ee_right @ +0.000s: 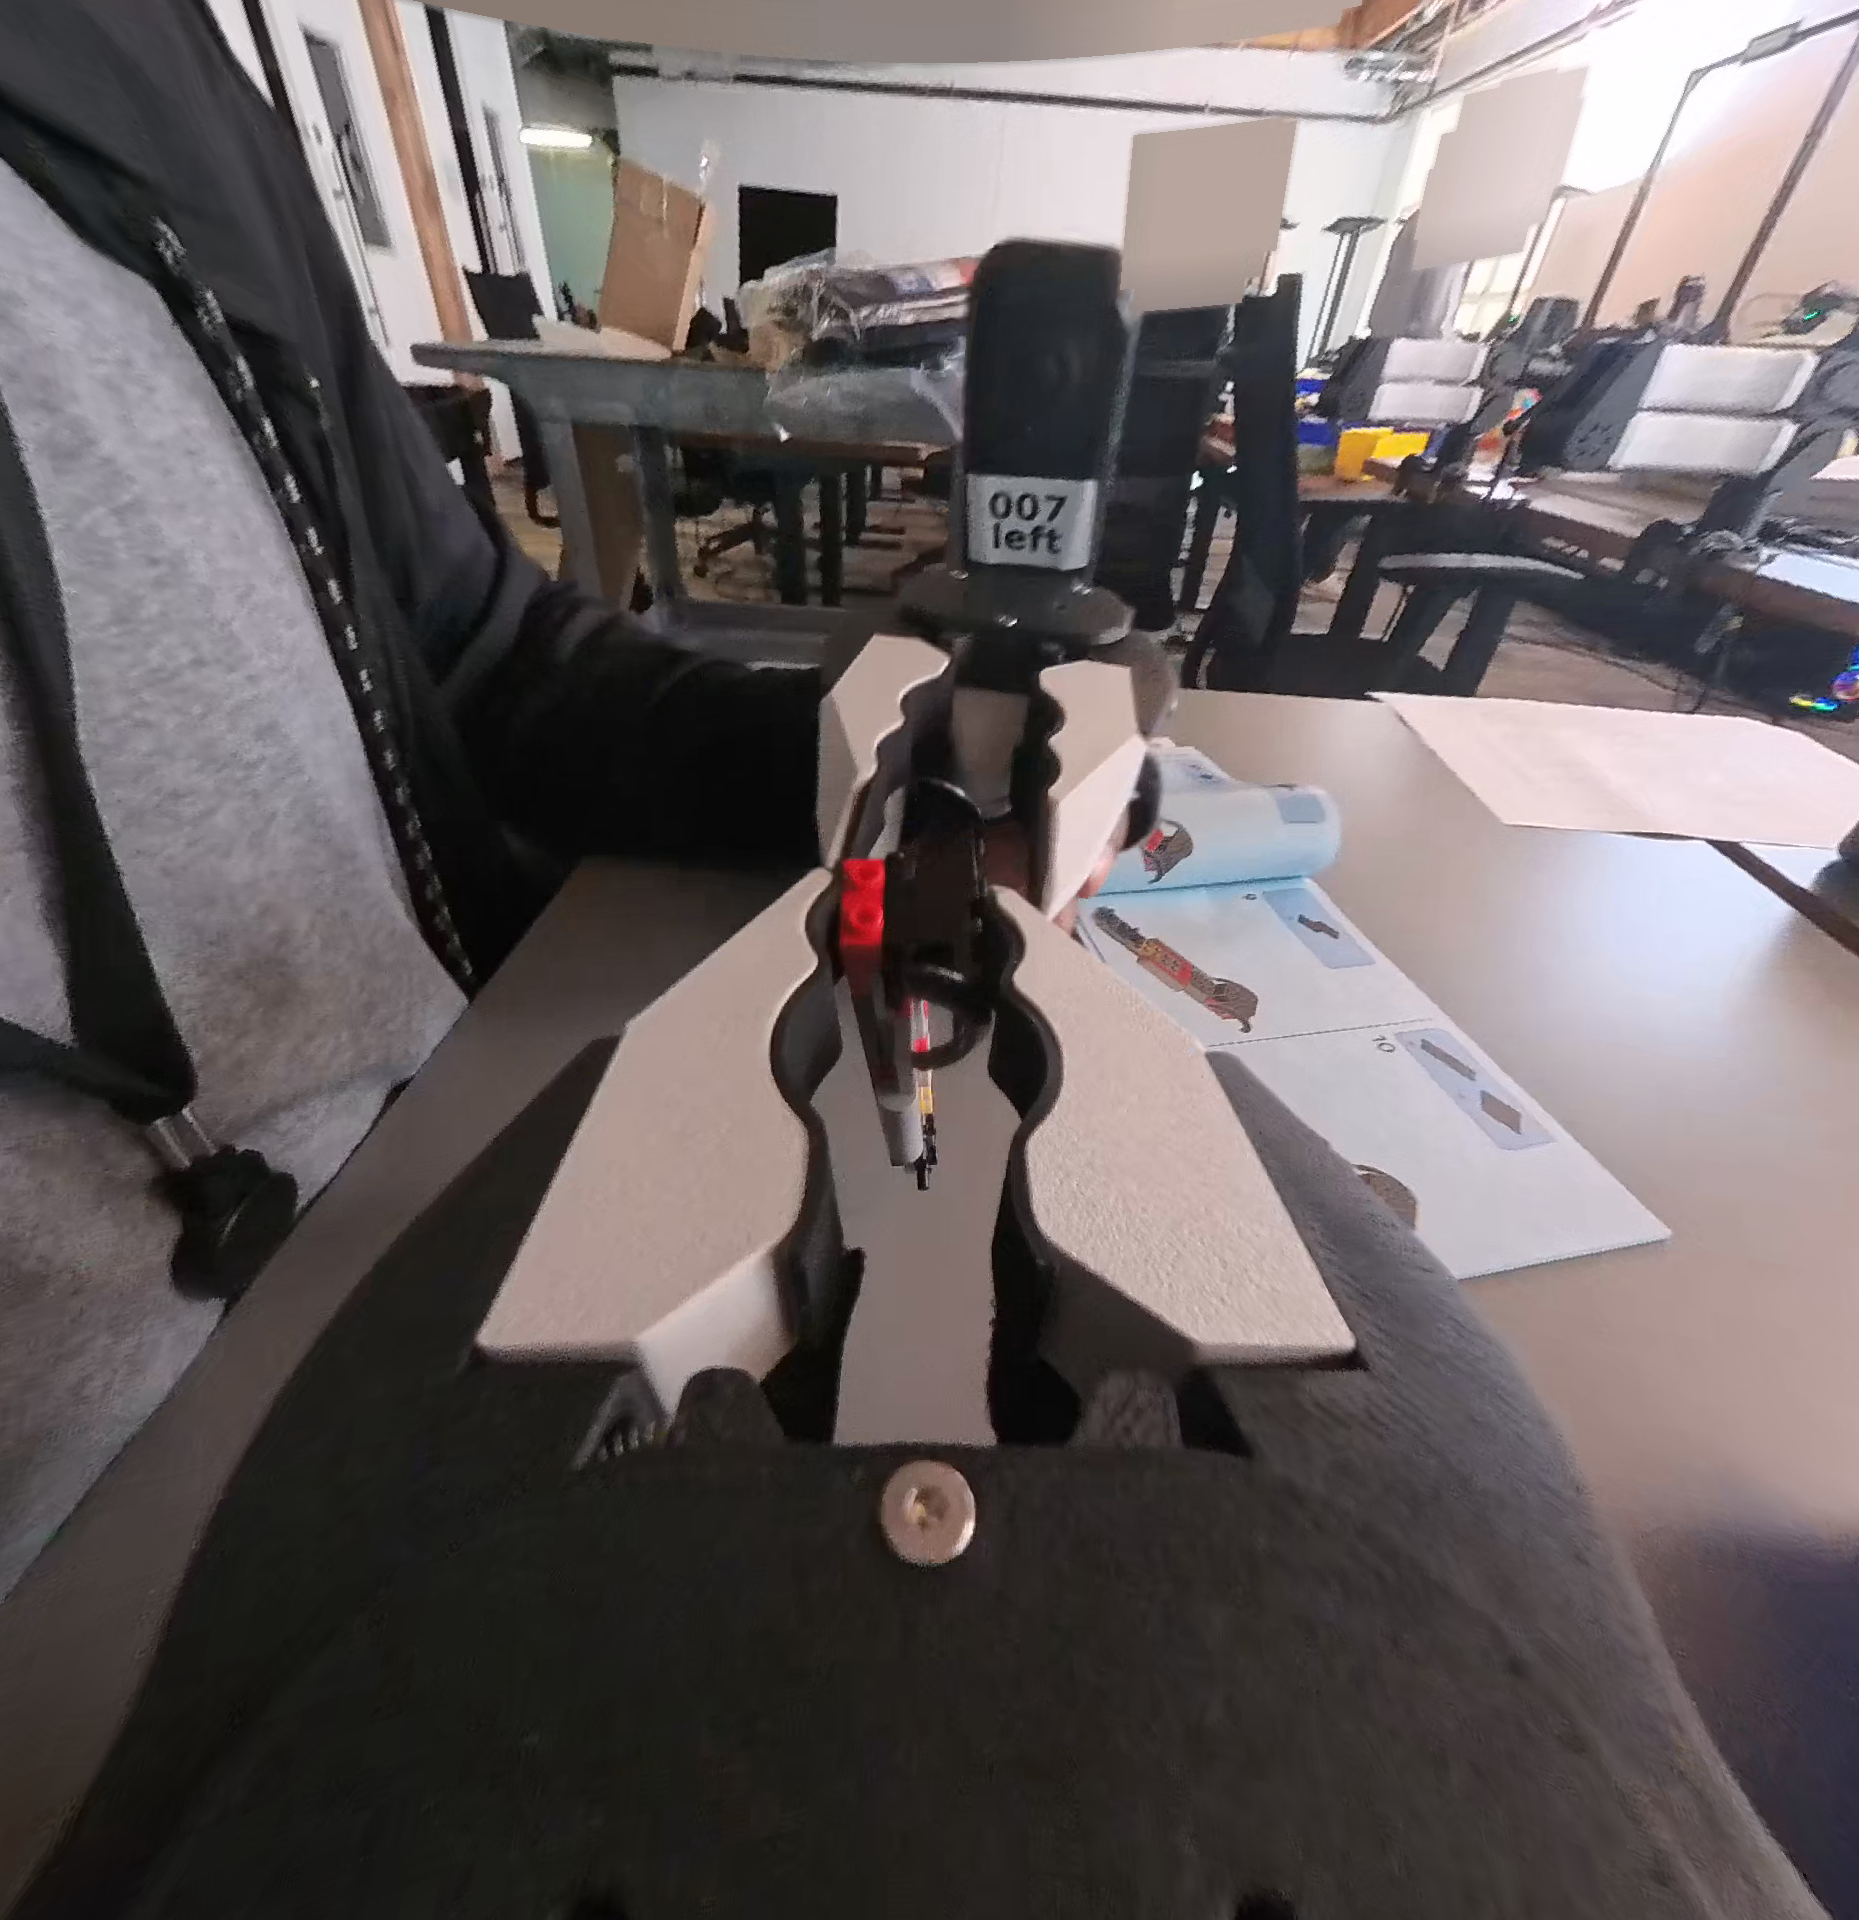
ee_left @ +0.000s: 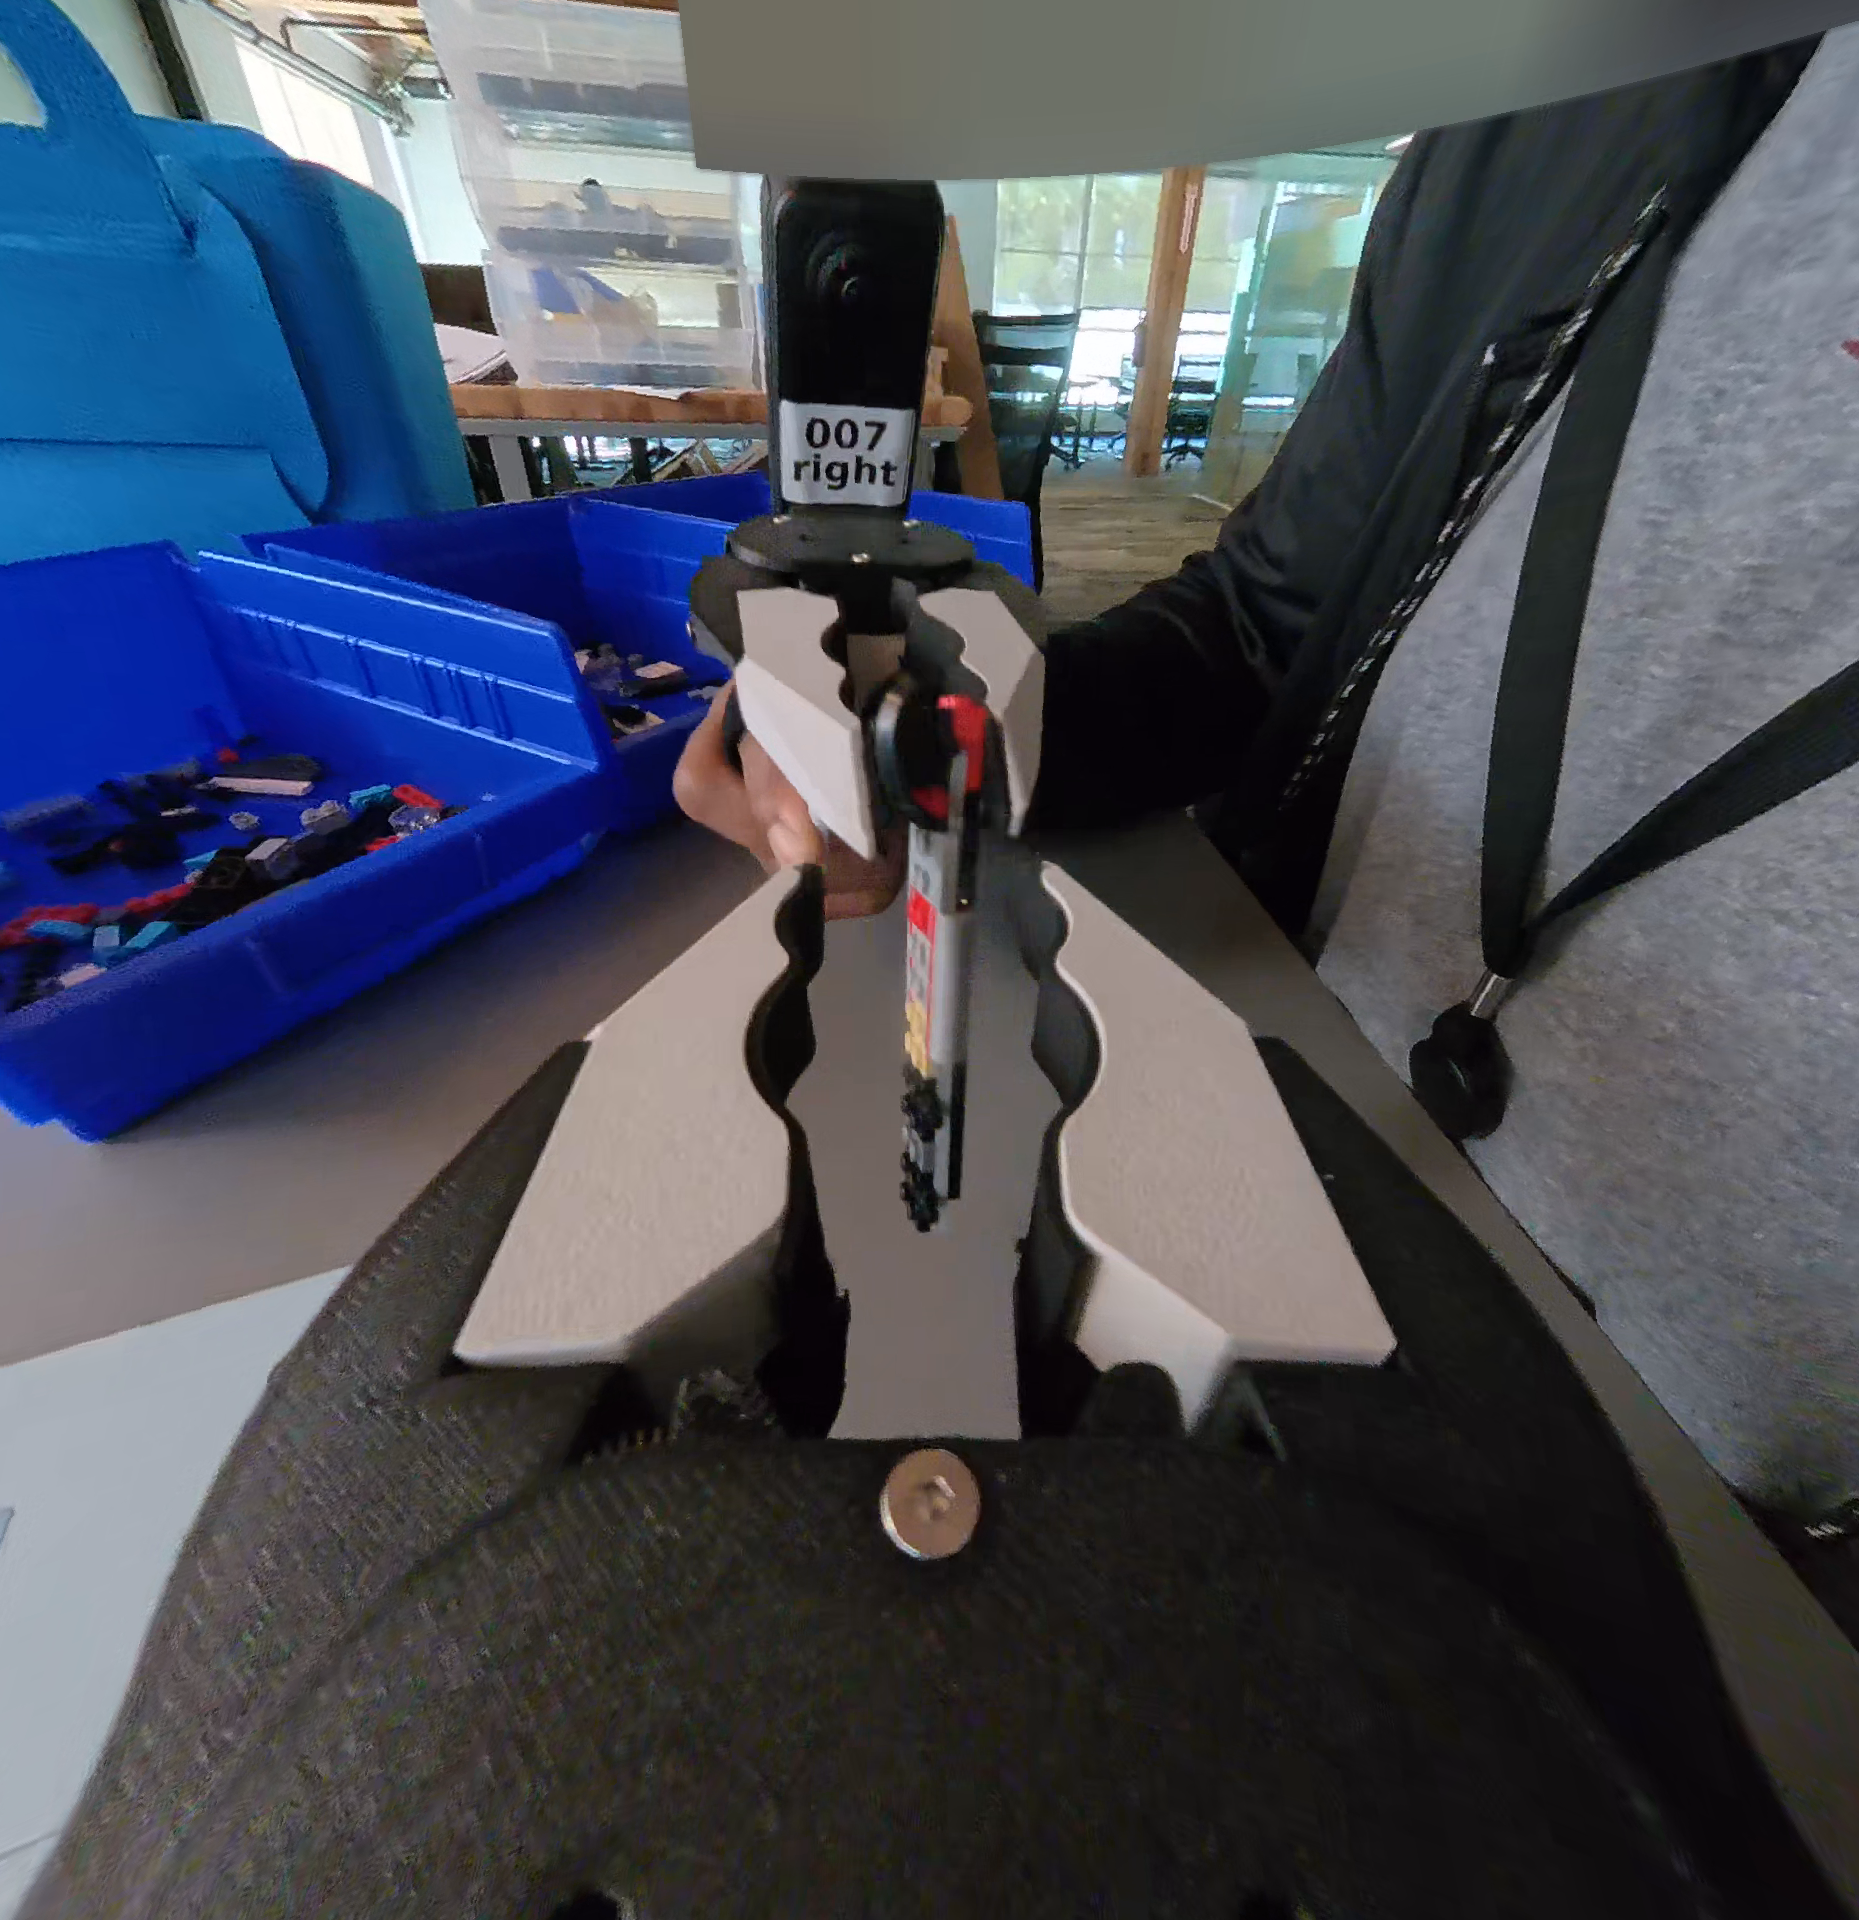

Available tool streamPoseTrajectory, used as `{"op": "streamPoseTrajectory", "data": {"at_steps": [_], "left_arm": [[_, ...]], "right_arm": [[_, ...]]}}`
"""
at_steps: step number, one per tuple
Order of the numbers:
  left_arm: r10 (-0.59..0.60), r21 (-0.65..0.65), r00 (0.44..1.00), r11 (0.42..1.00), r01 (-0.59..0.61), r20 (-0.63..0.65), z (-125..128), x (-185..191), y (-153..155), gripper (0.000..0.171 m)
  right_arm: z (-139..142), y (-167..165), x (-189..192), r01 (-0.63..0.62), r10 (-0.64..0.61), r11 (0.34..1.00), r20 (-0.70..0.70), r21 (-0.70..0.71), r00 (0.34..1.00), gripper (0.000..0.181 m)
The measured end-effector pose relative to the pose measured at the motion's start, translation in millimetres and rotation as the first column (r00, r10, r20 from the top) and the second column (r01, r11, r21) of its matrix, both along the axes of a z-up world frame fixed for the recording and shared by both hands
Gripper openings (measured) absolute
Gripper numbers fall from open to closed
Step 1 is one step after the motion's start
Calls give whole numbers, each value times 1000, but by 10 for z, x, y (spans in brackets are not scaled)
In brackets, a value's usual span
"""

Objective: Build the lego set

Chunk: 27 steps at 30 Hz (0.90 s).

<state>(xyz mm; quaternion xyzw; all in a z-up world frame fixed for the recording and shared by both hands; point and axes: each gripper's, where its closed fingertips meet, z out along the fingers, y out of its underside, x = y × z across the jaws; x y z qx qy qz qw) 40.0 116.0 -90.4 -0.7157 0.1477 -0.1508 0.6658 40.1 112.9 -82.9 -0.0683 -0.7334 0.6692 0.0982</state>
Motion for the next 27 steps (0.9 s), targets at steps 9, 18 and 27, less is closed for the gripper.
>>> {"op": "streamPoseTrajectory", "data": {"at_steps": [9, 18, 27], "left_arm": [[113, 115, 990, 988, -103, -80, 260, -39, 41, 32], [82, -72, 983, 993, -95, -165, 82, 4, 161, 22], [82, -119, 986, 988, -100, -148, 51, -8, 162, 22]], "right_arm": [[-106, -23, -108, 60, -60, 996, -6, 65, 998, 26], [-201, -57, -113, 70, -67, 985, -24, 161, 997, 26], [-224, -56, -131, 80, -78, 978, -18, 191, 997, 26]]}}
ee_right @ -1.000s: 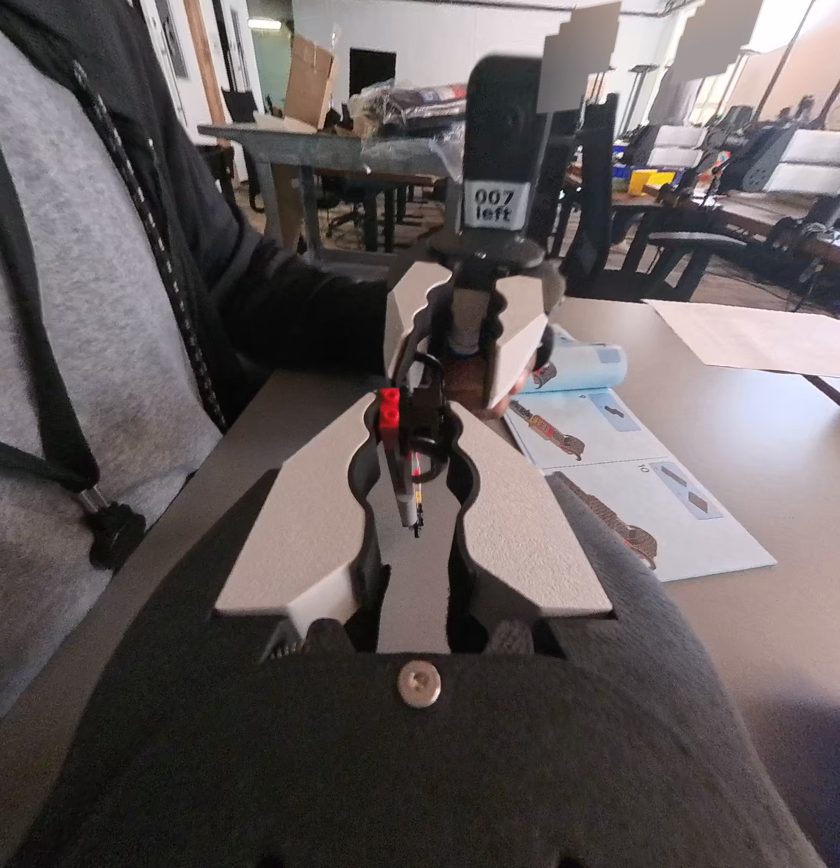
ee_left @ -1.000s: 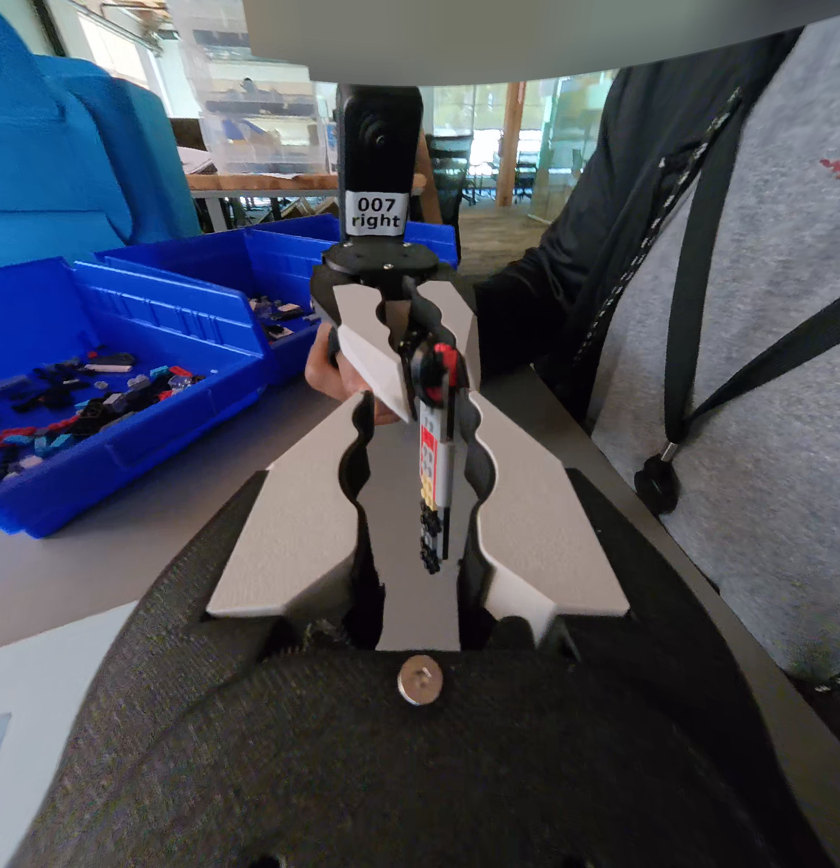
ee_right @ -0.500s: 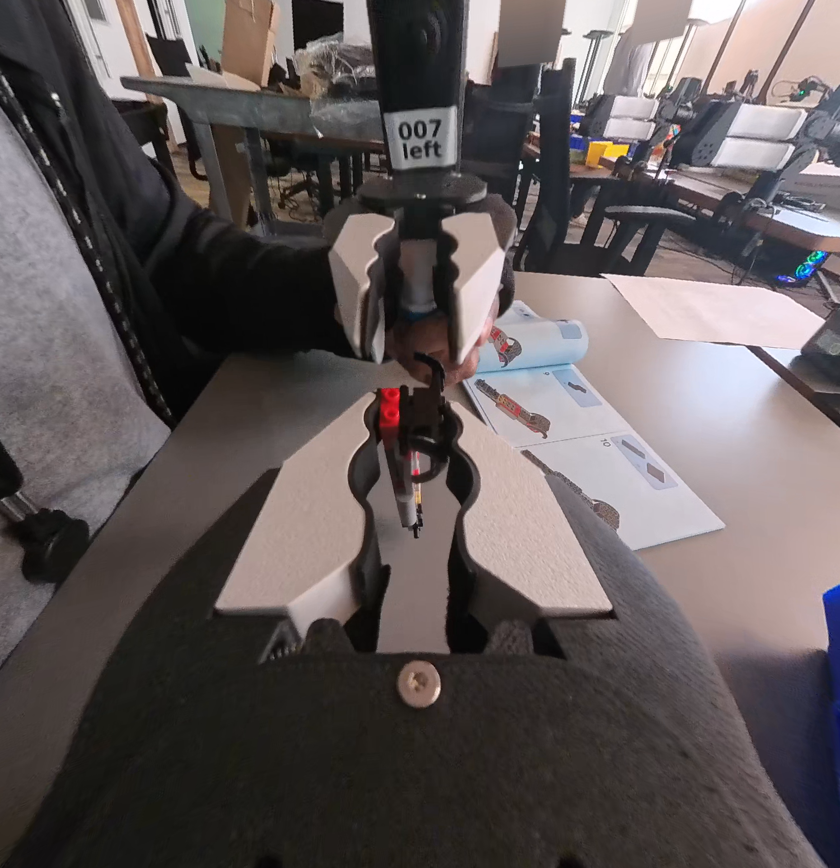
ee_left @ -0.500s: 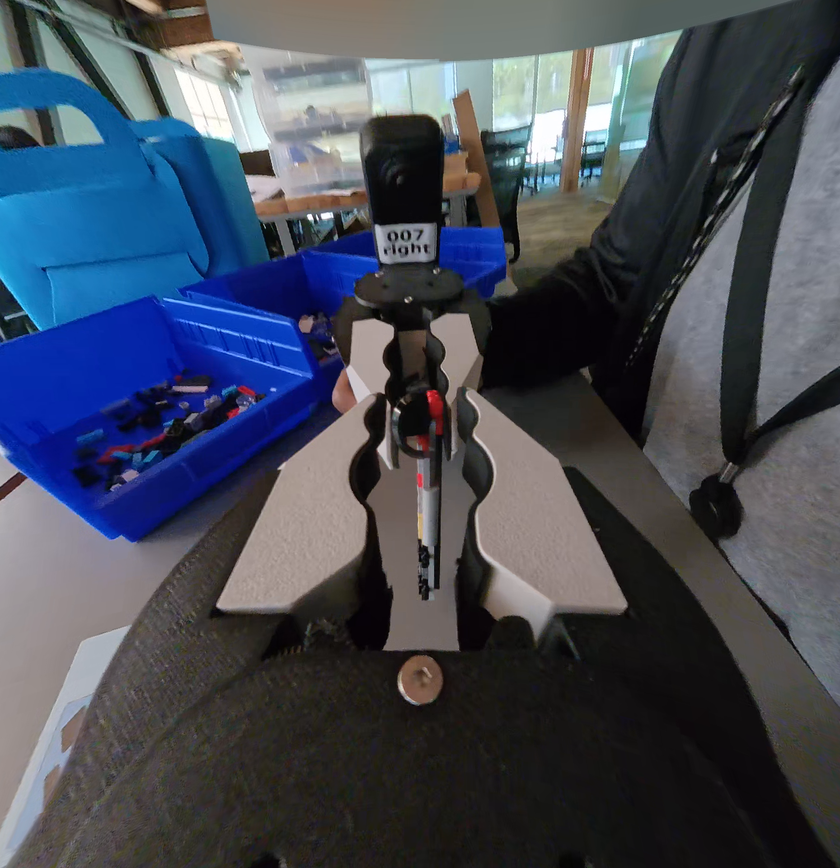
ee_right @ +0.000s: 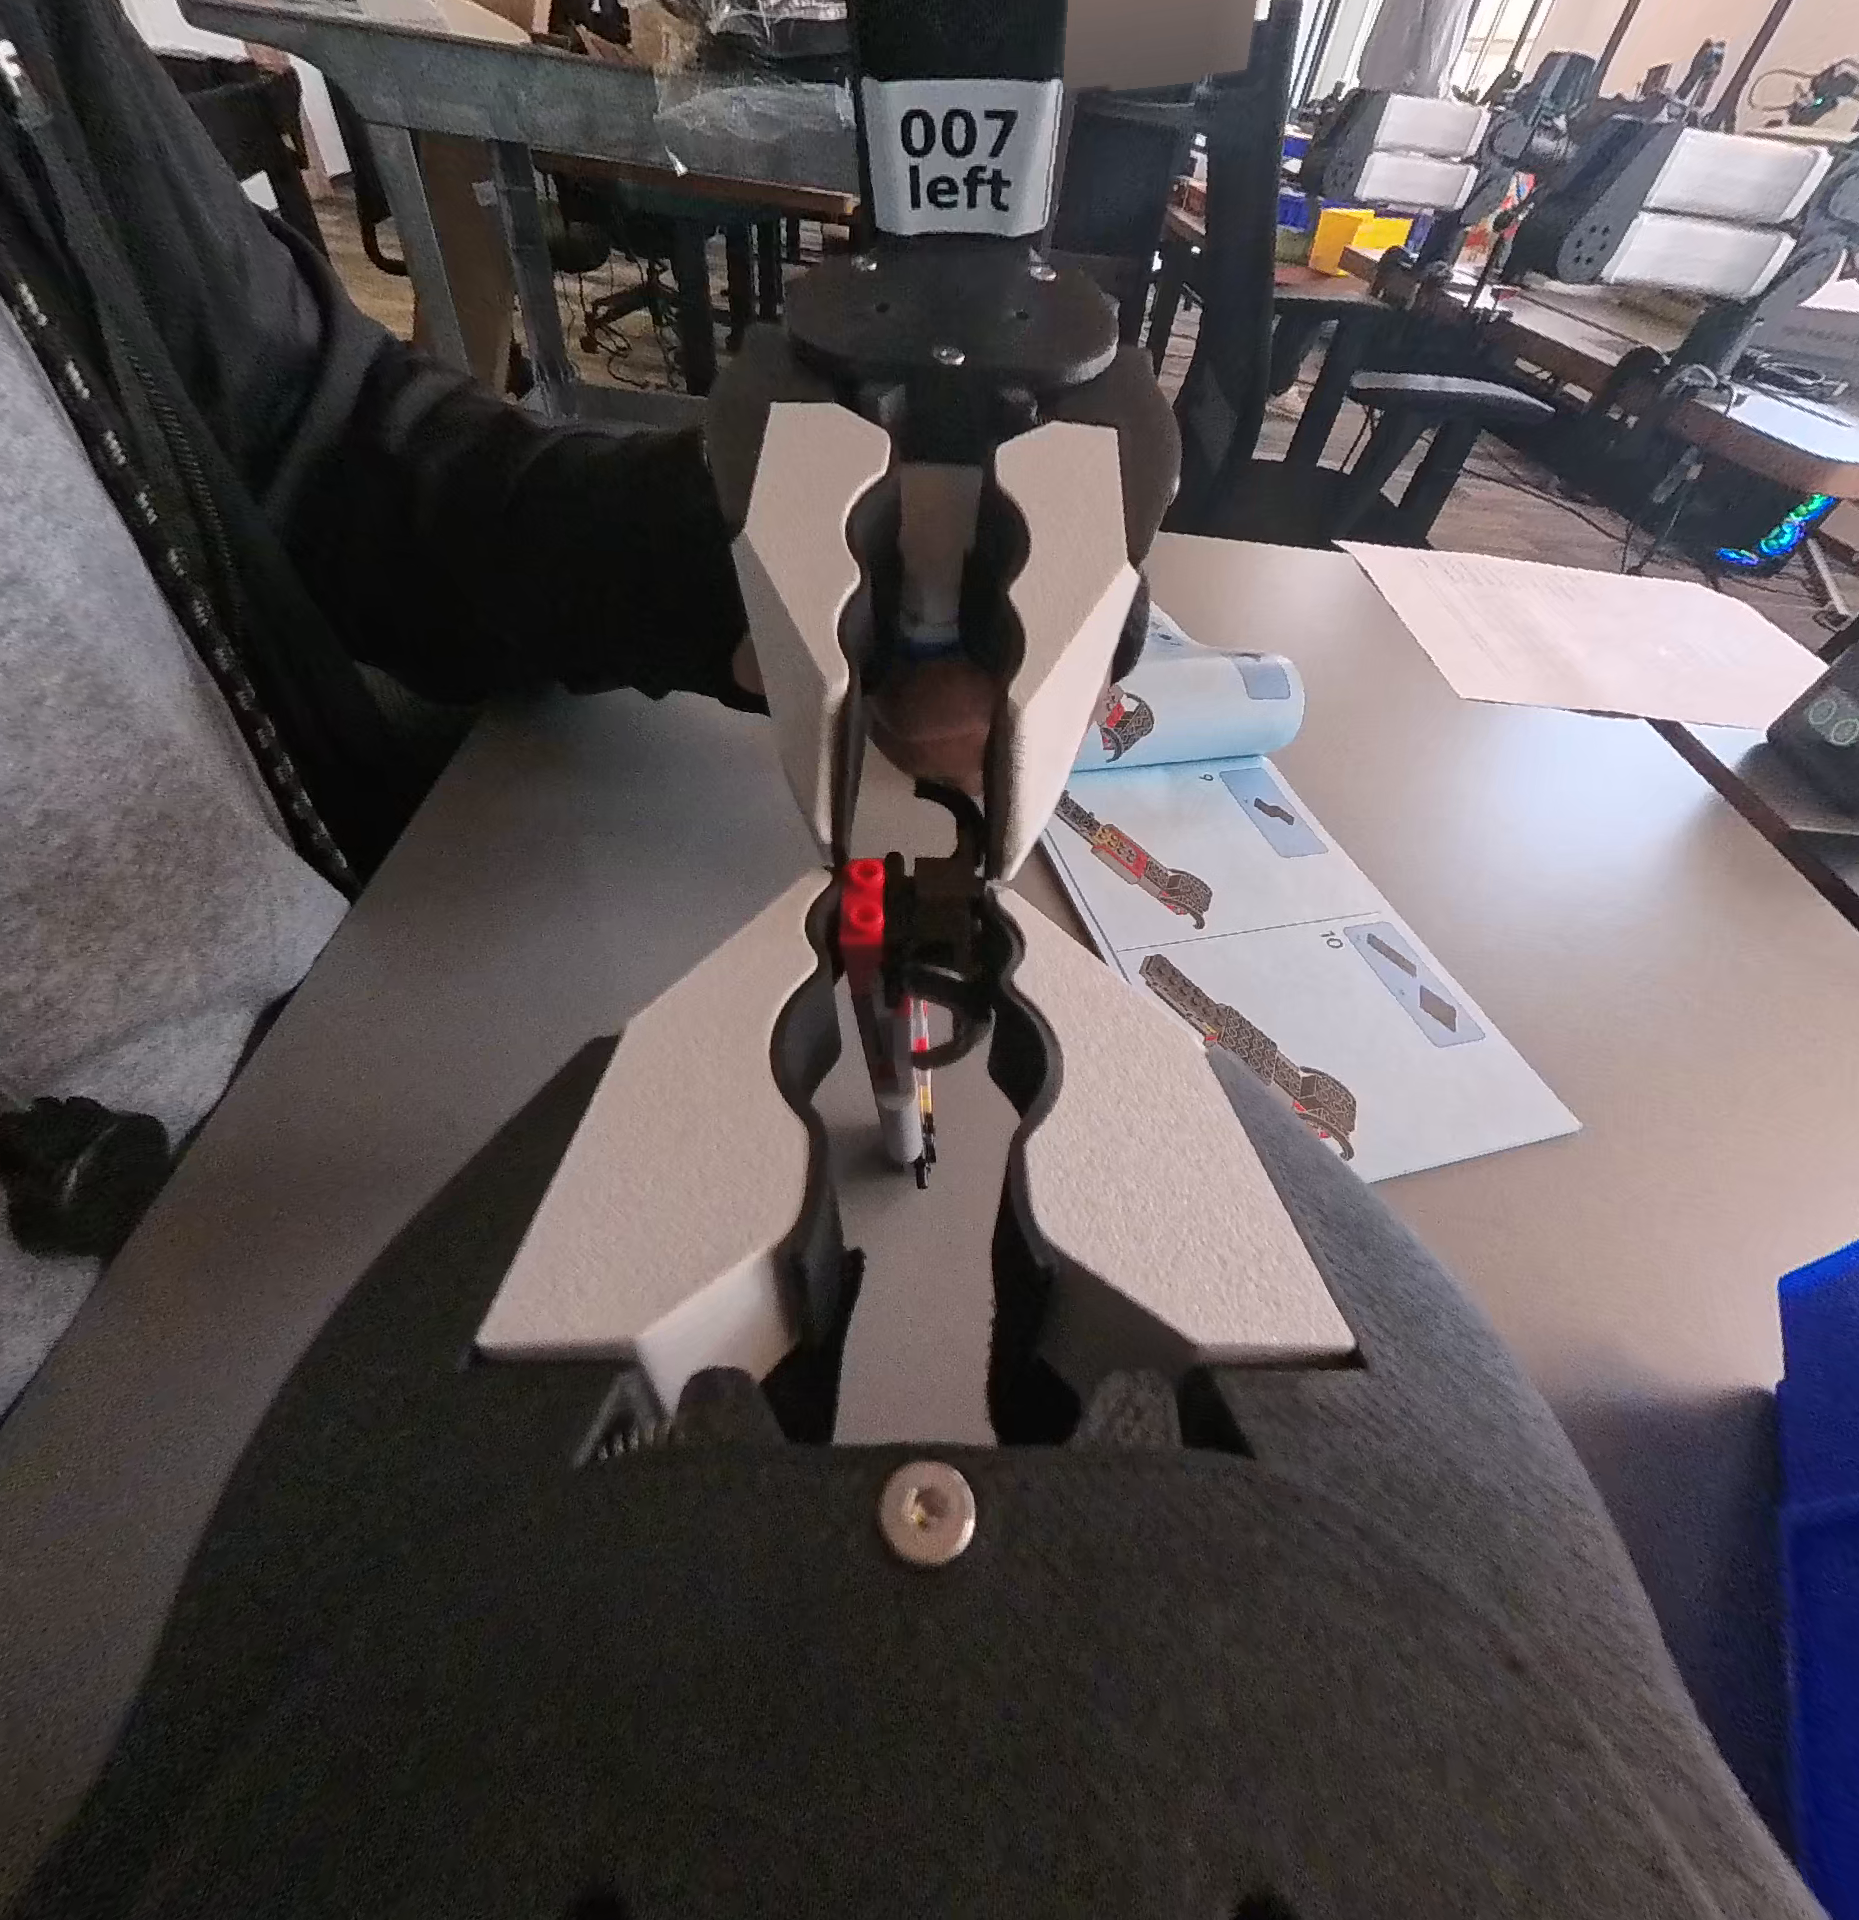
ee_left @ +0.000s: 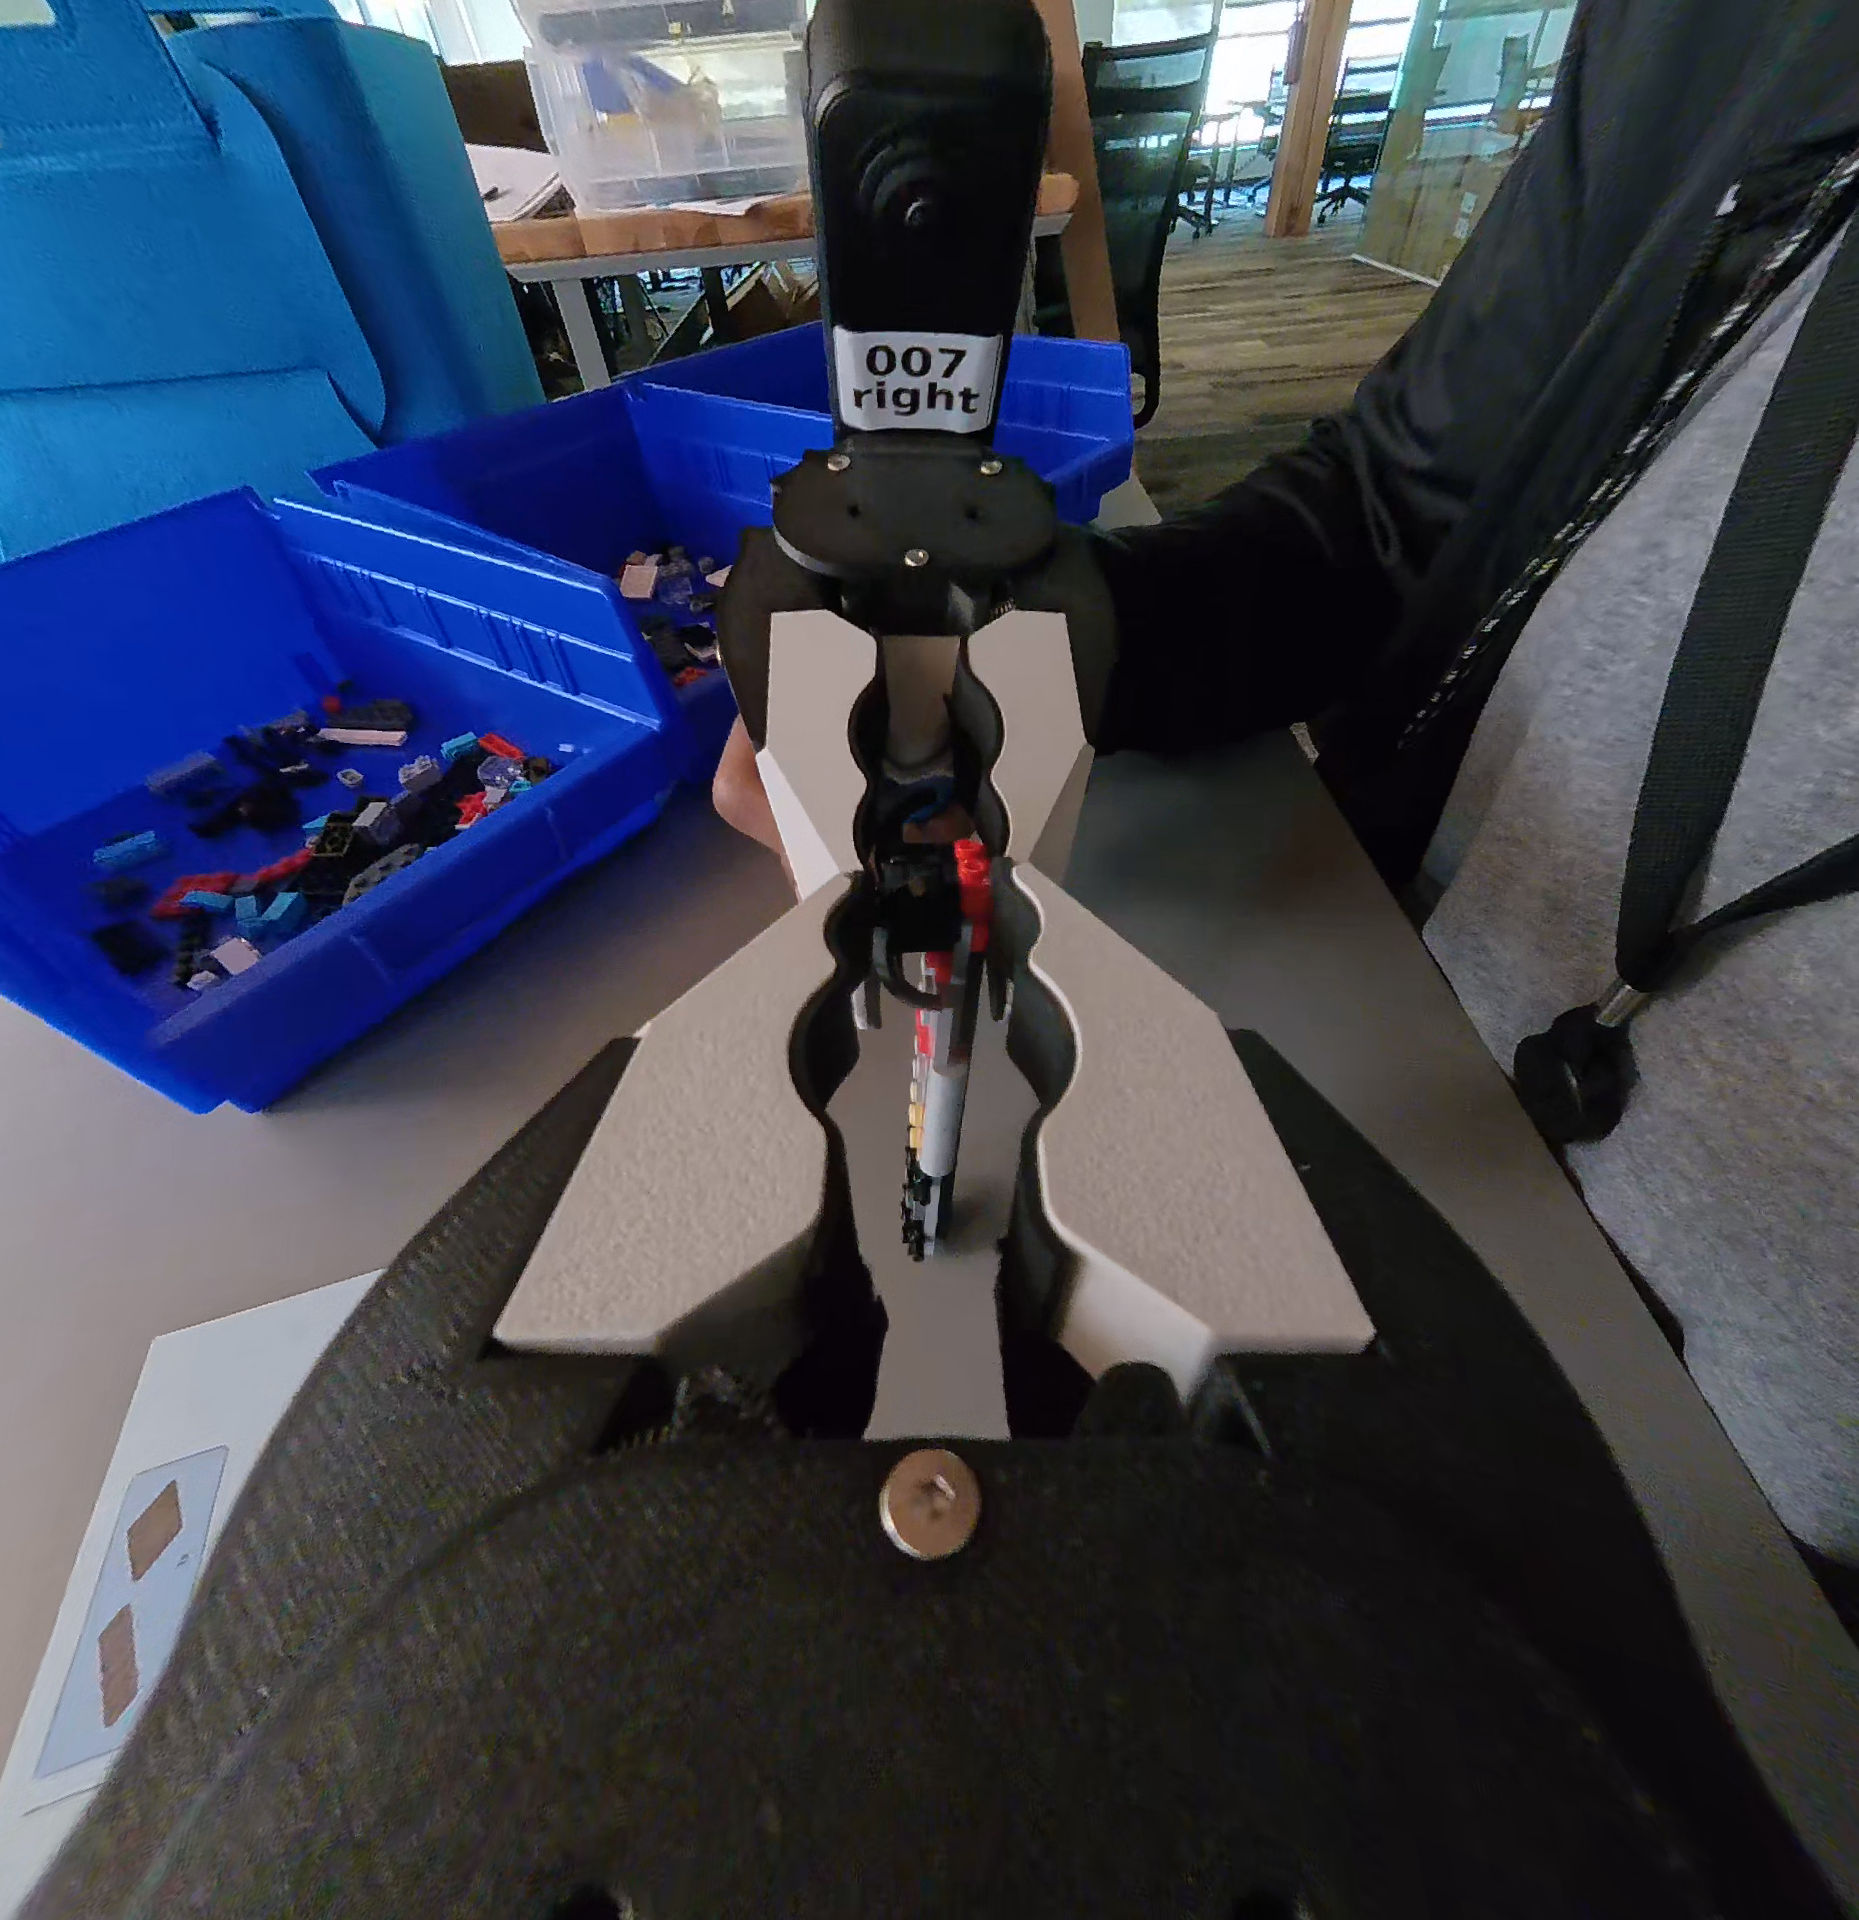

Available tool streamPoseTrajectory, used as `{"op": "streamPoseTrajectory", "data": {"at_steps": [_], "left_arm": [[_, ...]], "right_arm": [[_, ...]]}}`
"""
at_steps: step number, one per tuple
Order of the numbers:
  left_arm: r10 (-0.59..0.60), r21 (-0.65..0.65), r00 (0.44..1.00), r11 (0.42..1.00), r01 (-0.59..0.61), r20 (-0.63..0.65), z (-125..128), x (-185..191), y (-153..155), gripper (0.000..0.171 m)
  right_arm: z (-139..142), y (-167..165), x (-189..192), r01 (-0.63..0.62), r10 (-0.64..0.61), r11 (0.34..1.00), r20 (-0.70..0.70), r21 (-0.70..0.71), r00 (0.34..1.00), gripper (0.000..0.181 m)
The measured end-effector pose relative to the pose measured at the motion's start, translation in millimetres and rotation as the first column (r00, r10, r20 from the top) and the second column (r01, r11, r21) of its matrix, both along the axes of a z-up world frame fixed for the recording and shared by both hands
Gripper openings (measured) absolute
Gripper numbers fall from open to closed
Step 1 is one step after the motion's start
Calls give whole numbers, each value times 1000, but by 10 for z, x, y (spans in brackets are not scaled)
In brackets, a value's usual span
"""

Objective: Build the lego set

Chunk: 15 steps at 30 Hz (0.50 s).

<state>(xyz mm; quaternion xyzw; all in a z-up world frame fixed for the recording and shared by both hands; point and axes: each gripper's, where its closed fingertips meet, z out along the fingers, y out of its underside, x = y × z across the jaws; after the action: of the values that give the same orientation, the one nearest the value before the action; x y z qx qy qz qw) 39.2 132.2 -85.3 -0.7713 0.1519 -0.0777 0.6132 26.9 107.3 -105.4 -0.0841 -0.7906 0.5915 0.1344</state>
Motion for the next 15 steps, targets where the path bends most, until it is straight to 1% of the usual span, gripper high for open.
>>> {"op": "streamPoseTrajectory", "data": {"at_steps": [5, 15], "left_arm": [[0, -19, 1000, 1000, 0, -12, -19, 3, 3, 25], [-12, -42, 999, 999, 11, -40, -29, 10, 2, 23]], "right_arm": [[-2, 10, -11, 10, -10, 1000, -2, 16, 1000, 26], [-7, 11, -1, 6, -6, 999, -11, 41, 1000, 26]]}}
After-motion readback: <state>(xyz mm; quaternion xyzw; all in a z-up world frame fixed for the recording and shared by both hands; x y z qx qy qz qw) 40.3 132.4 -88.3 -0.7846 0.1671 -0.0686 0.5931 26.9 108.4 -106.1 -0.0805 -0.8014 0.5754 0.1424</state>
